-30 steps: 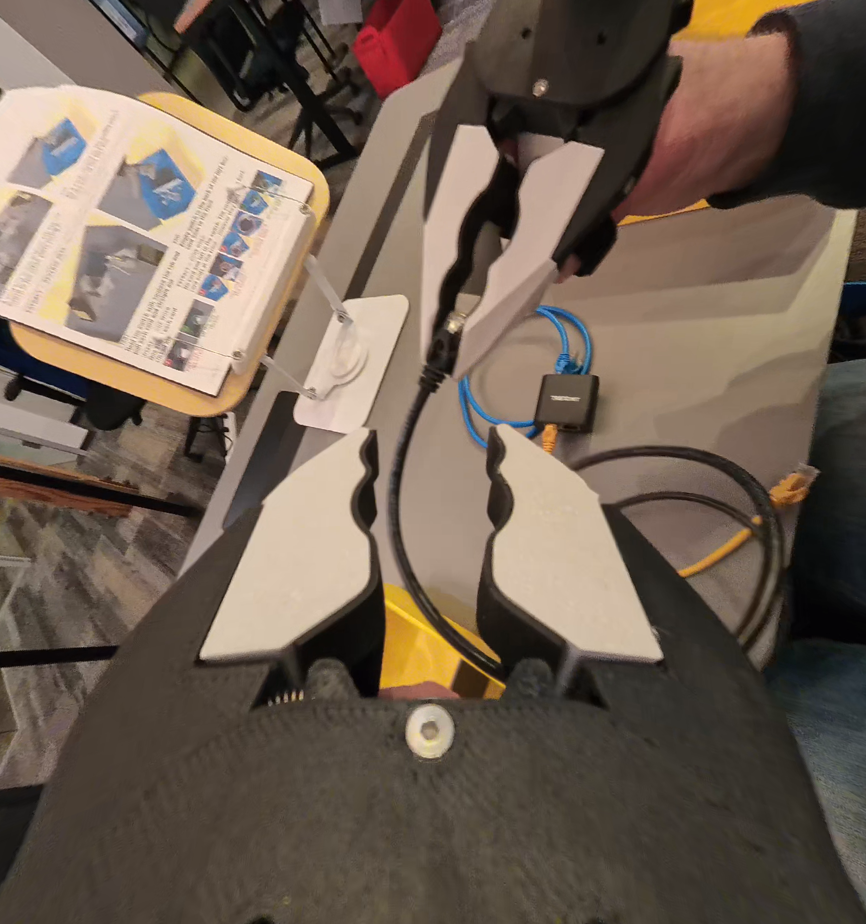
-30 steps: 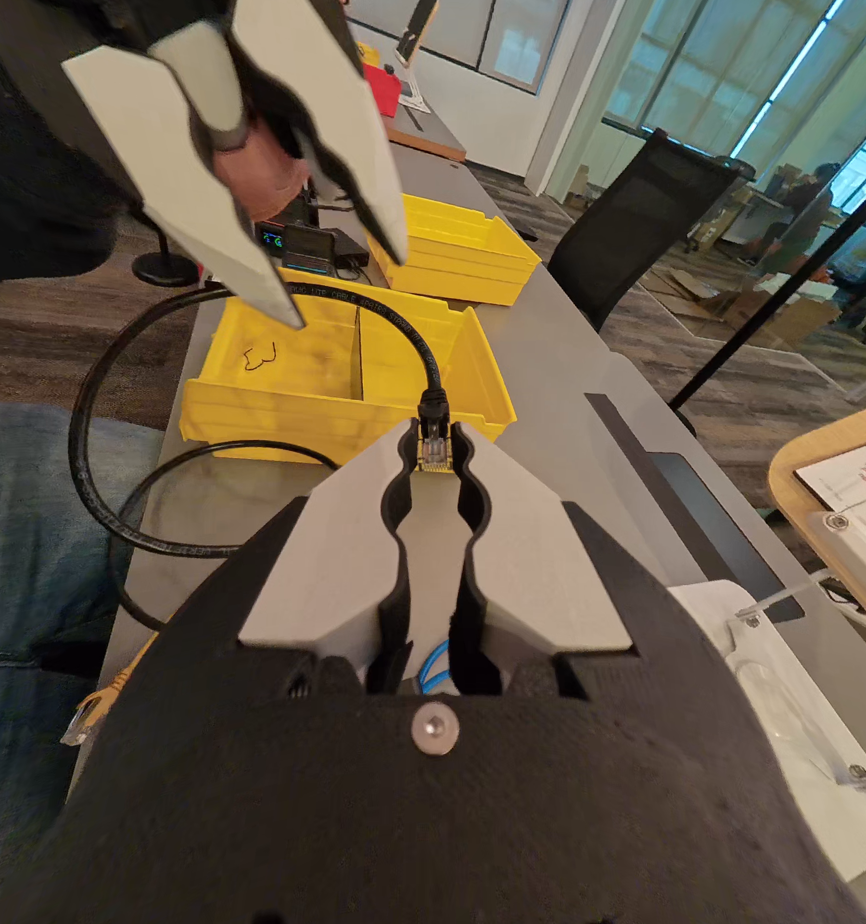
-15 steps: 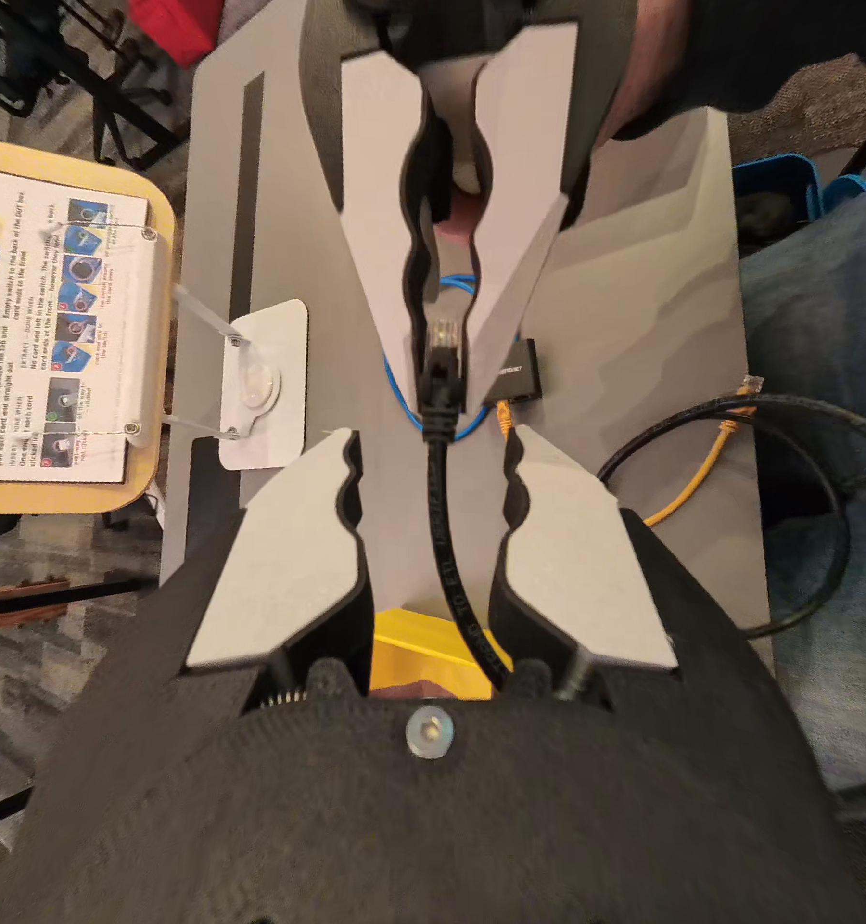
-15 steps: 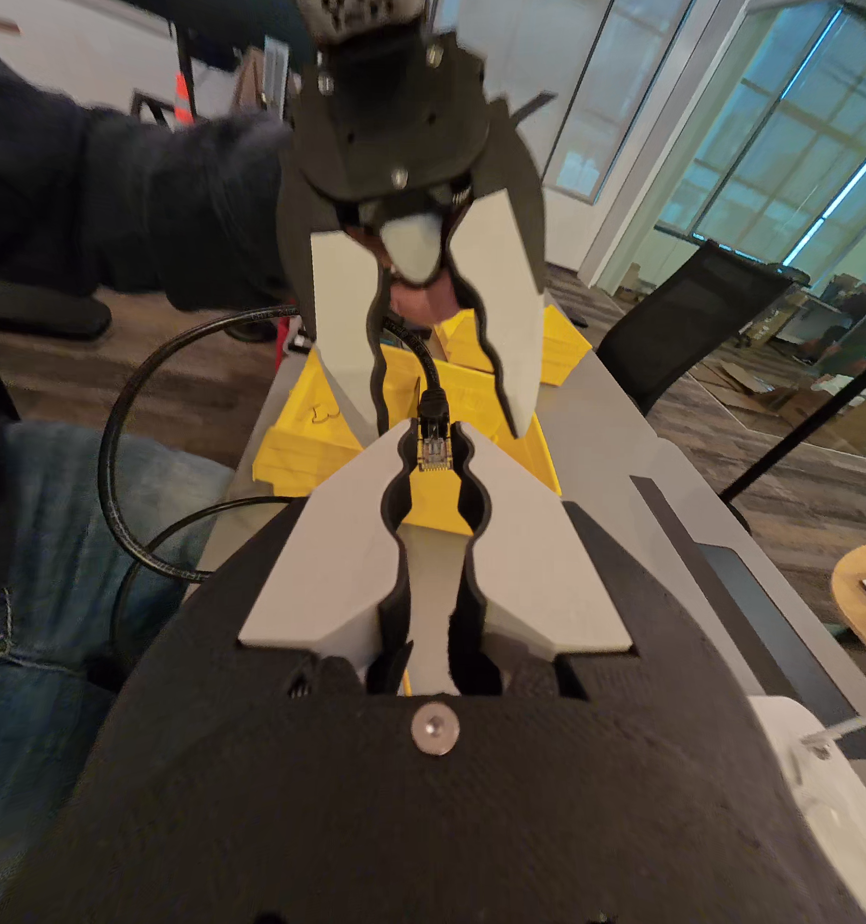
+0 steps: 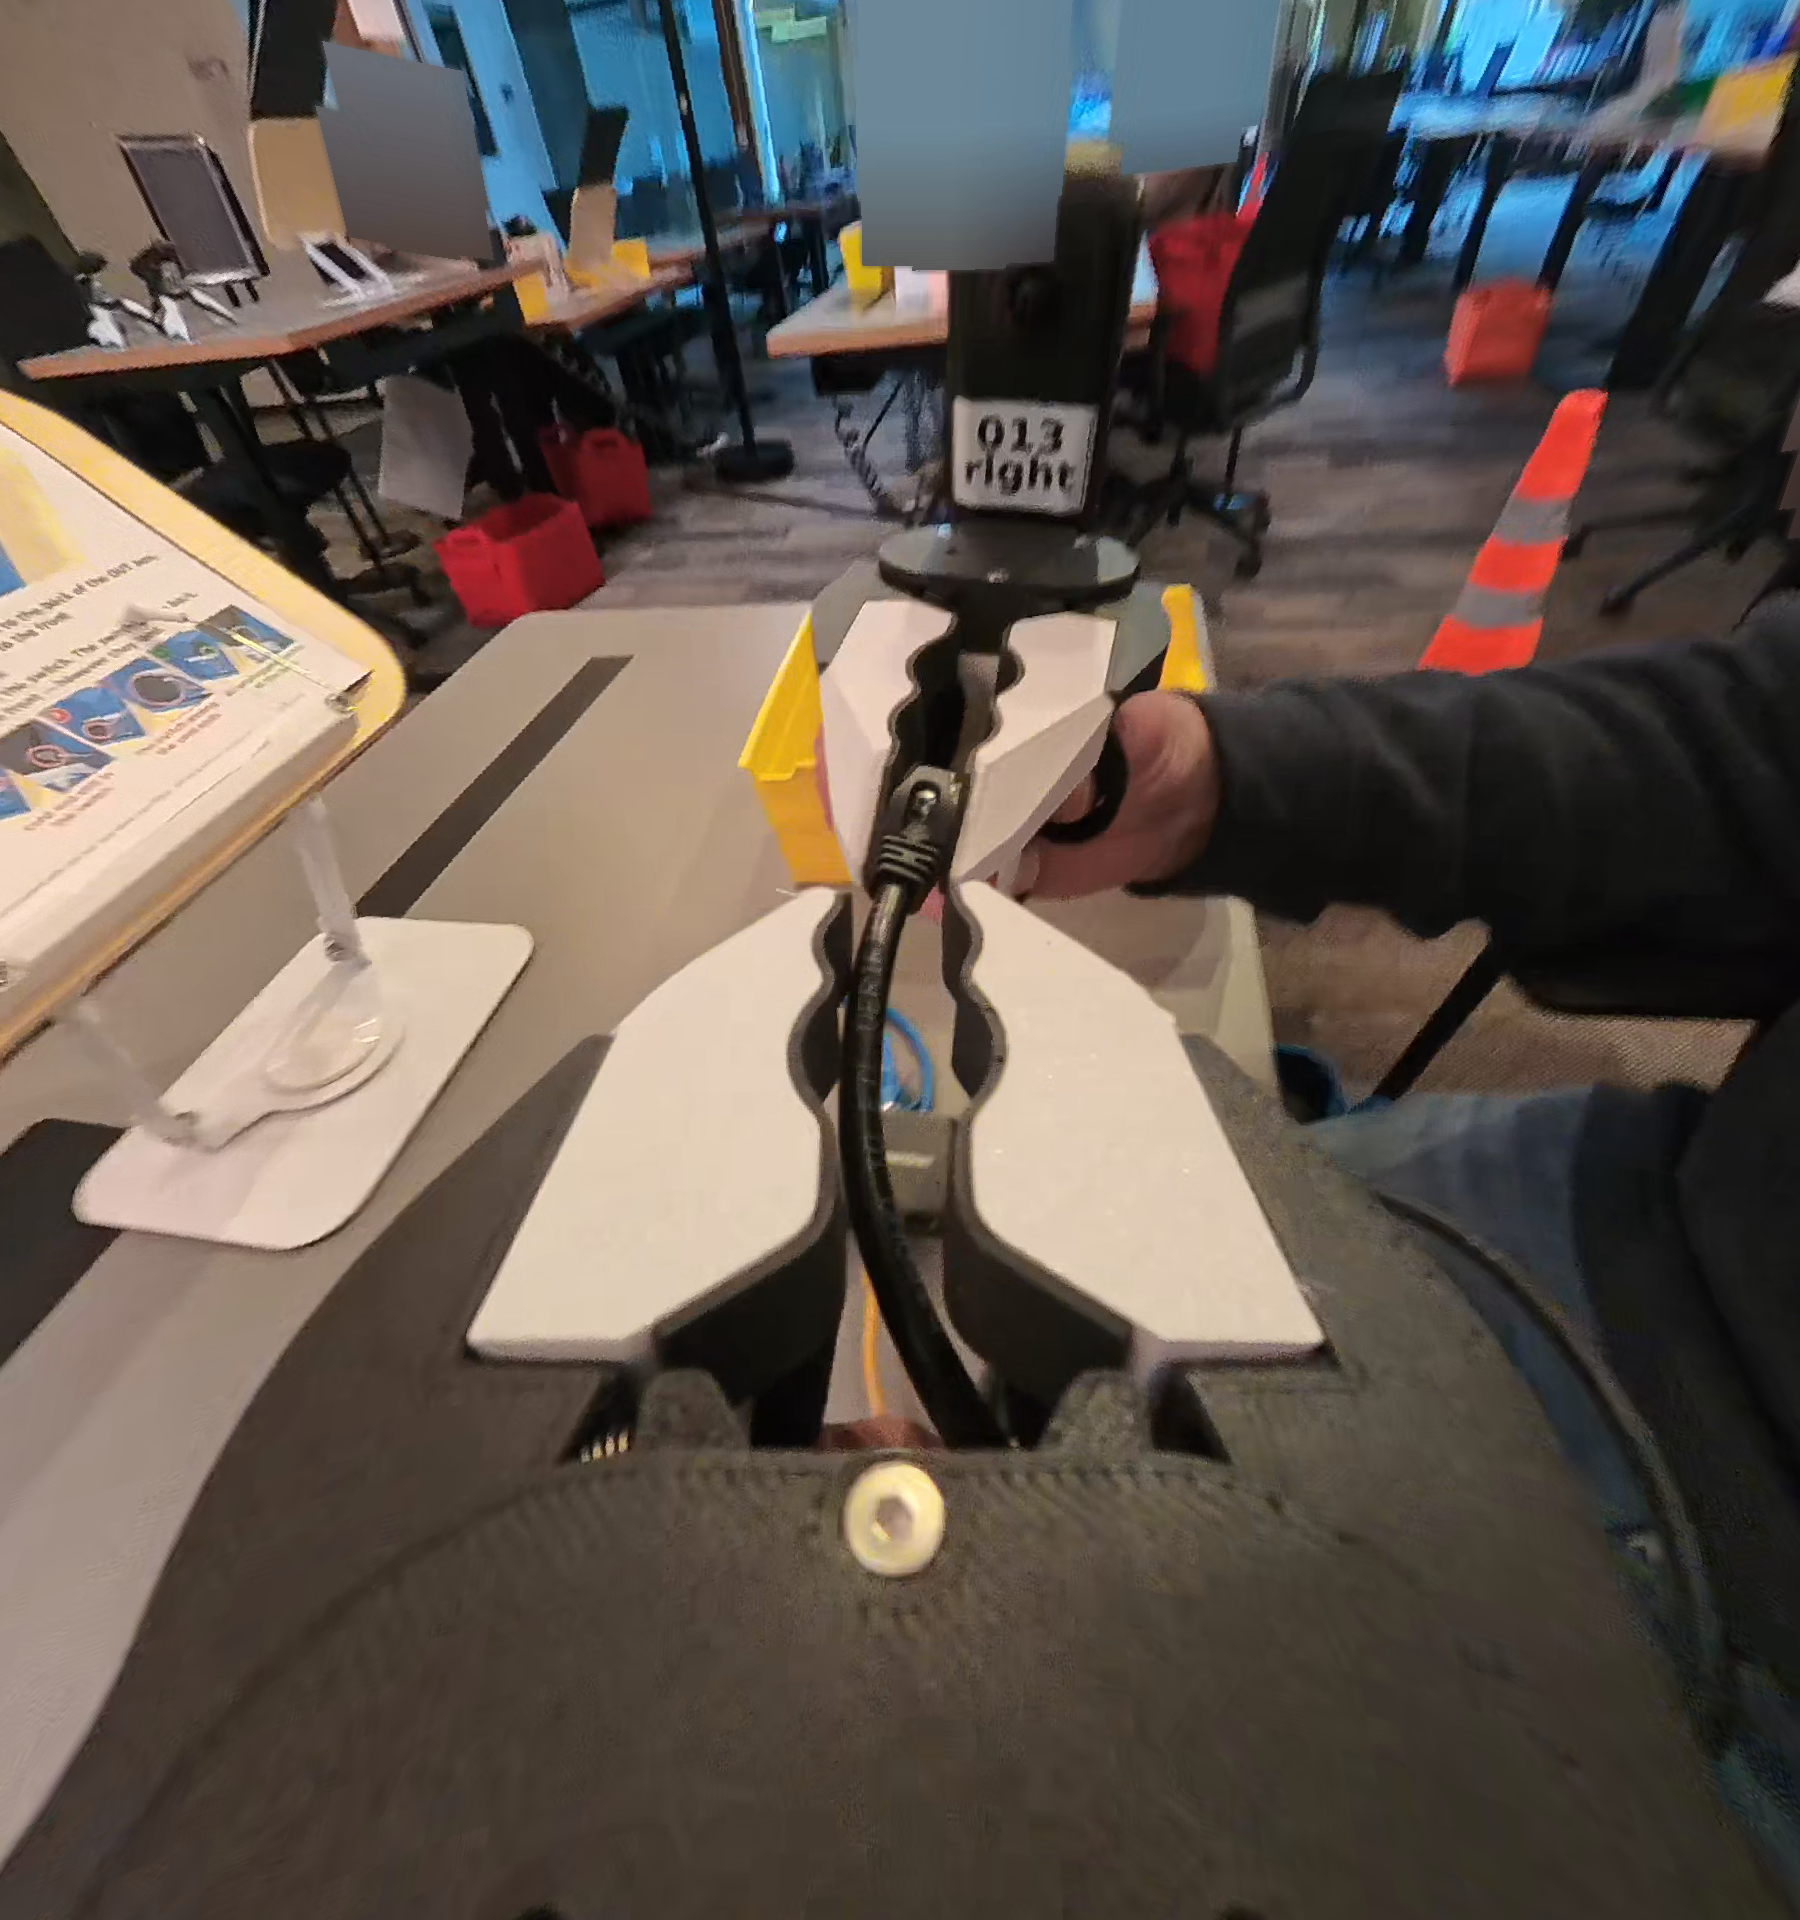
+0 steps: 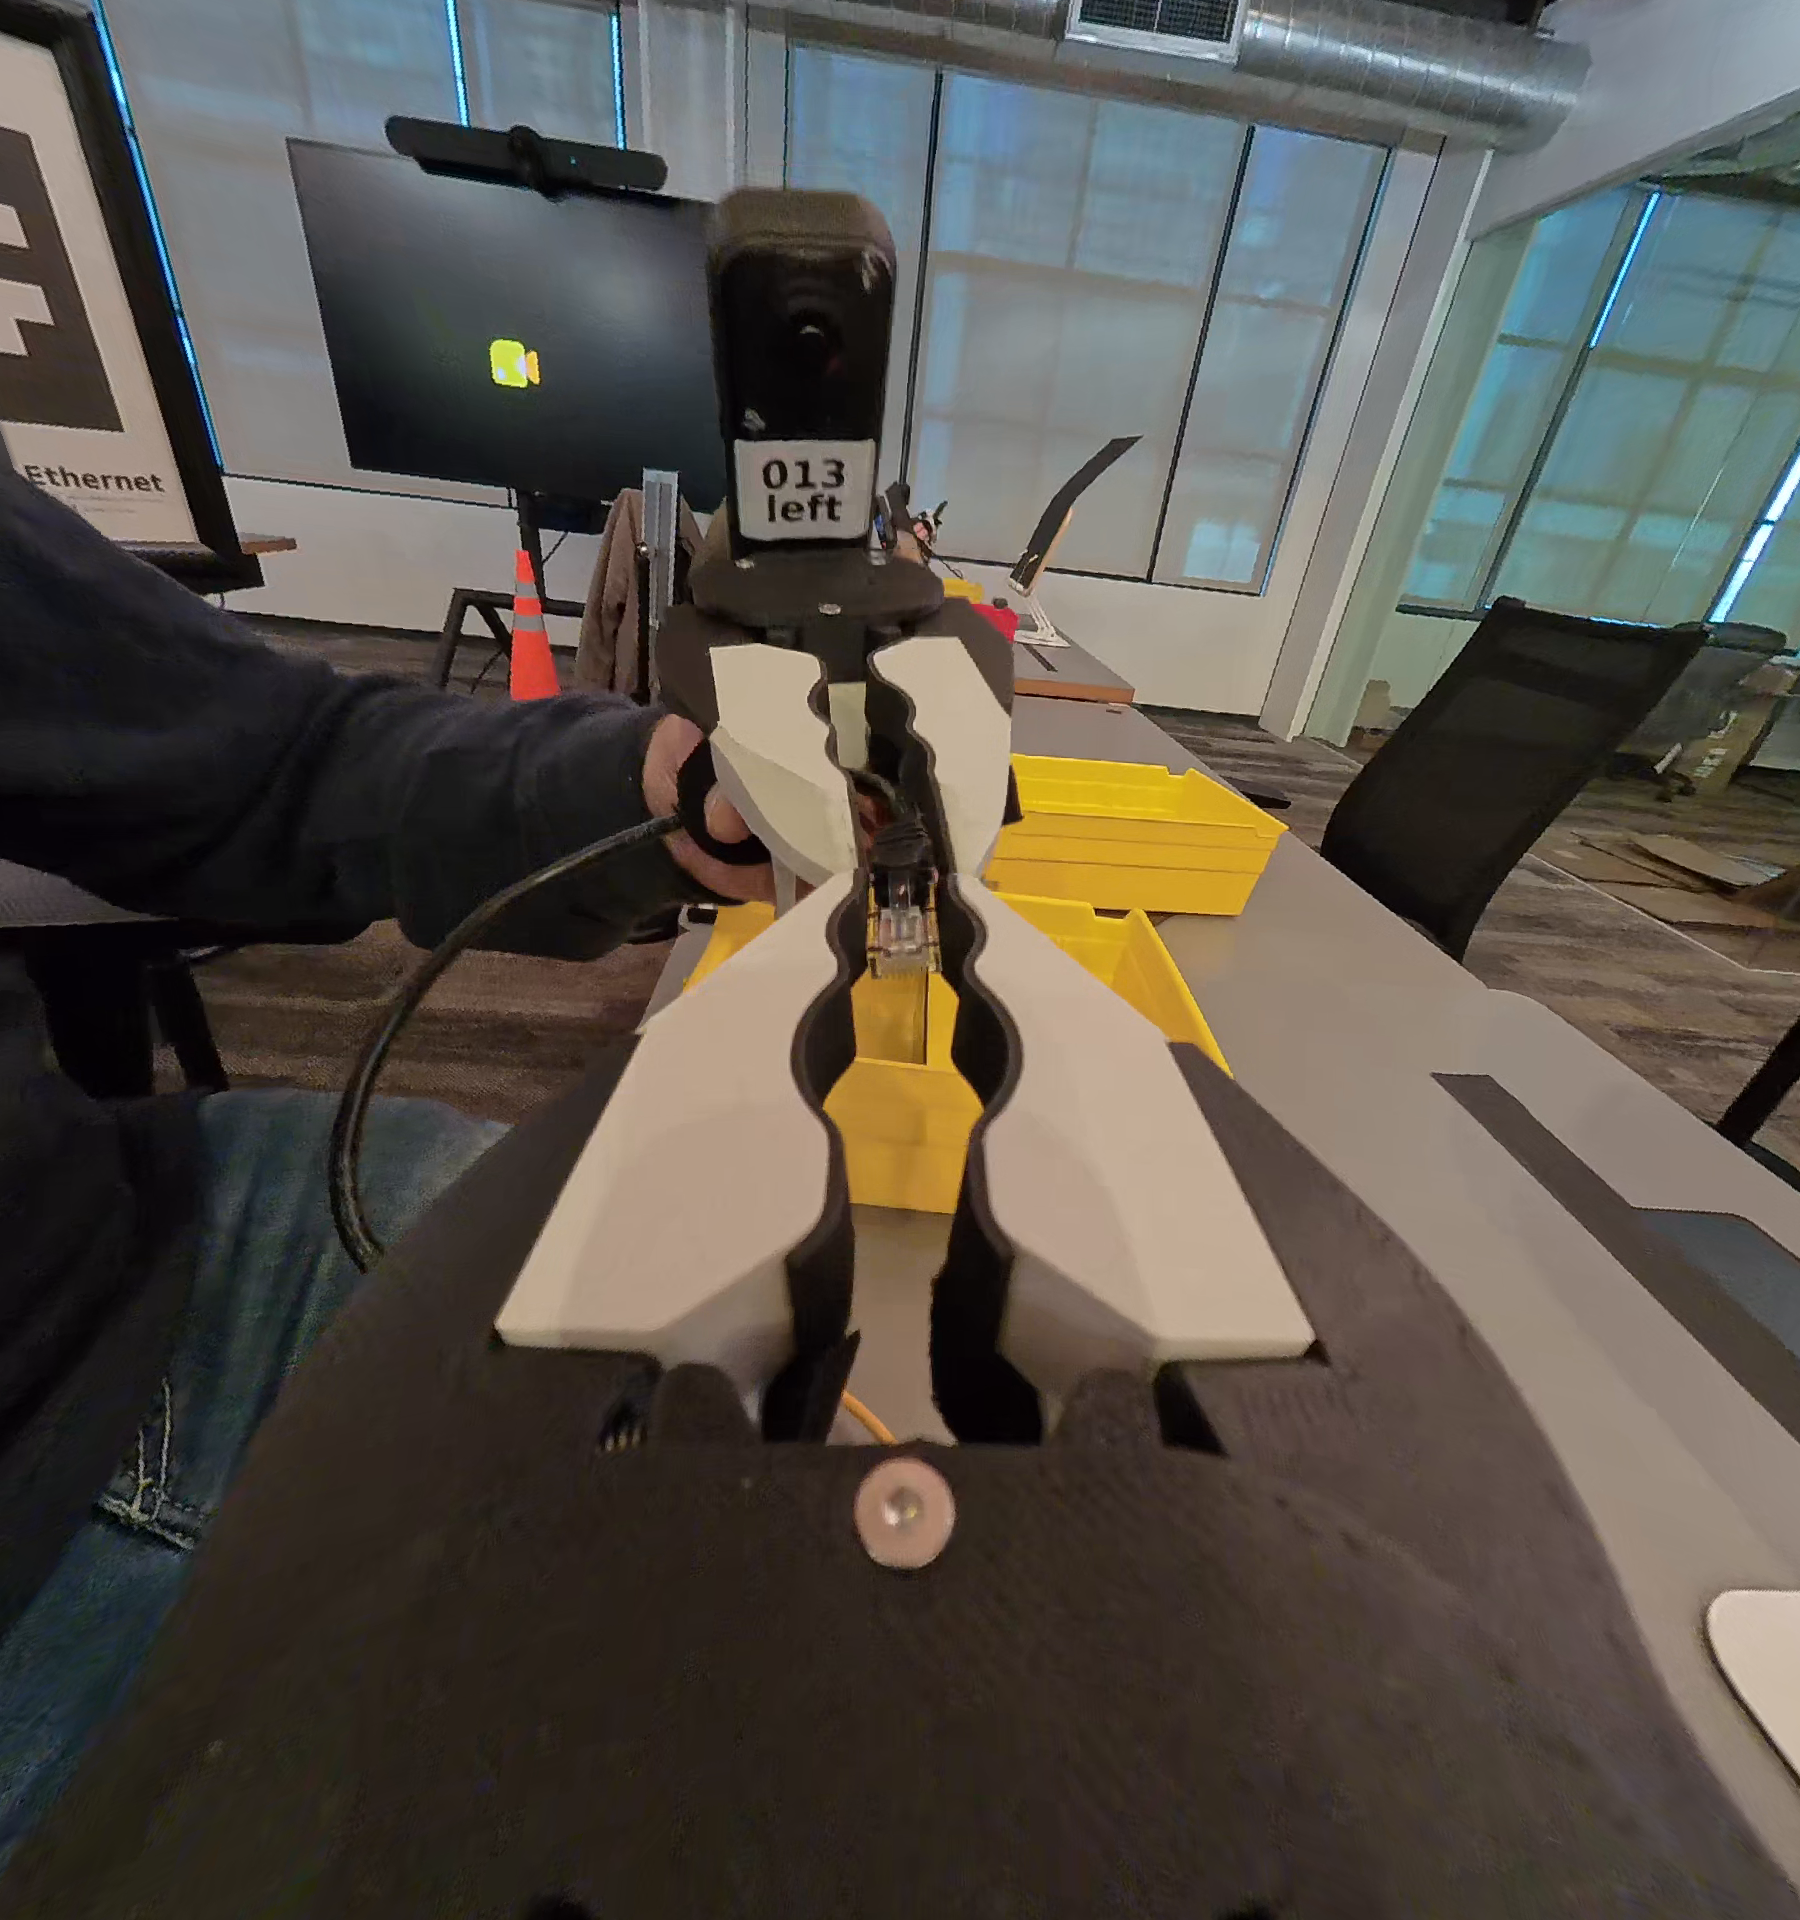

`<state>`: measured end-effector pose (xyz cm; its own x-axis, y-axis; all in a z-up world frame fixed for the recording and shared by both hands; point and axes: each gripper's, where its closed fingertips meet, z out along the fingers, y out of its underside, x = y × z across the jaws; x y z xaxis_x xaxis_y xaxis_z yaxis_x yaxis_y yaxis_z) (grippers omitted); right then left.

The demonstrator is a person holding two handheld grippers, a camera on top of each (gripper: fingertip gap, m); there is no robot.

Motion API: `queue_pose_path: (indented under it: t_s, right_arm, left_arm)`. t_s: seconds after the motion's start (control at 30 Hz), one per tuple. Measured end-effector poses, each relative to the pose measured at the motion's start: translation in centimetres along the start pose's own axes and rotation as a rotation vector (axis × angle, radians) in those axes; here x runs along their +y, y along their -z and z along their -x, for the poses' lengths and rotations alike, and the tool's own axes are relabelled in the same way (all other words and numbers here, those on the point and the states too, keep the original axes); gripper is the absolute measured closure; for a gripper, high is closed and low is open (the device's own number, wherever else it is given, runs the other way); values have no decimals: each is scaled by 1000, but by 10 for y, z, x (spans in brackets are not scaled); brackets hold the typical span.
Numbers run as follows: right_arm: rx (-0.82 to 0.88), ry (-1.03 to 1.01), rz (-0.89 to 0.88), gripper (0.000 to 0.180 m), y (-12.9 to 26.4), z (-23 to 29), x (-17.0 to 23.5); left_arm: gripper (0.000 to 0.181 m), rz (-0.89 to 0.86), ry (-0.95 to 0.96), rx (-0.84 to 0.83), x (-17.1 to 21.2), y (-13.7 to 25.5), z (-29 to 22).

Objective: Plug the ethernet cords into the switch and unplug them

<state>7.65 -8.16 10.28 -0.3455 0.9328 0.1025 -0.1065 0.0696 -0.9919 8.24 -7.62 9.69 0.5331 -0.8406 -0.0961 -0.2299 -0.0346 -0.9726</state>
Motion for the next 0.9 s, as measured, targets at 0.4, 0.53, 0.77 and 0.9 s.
queue_pose_path:
  t_s: [0.4,0.53,0.77,0.9]
  right_arm:
    - [-95,-101,-80,169,6,5,-4]
    - [-143,-137,-94,168,9,9,-6]
    - [-175,-164,-85,168,10,12,-5]
    - [-183,-189,-75,168,10,11,-4]
  left_arm:
    - [167,-139,14,43,-12,-5,-9]
    - [170,-150,-1,44,-13,-7,-12]
    - [170,-173,-15,41,-13,-7,-15]
    - [170,-157,-20,16,-11,-7,-14]
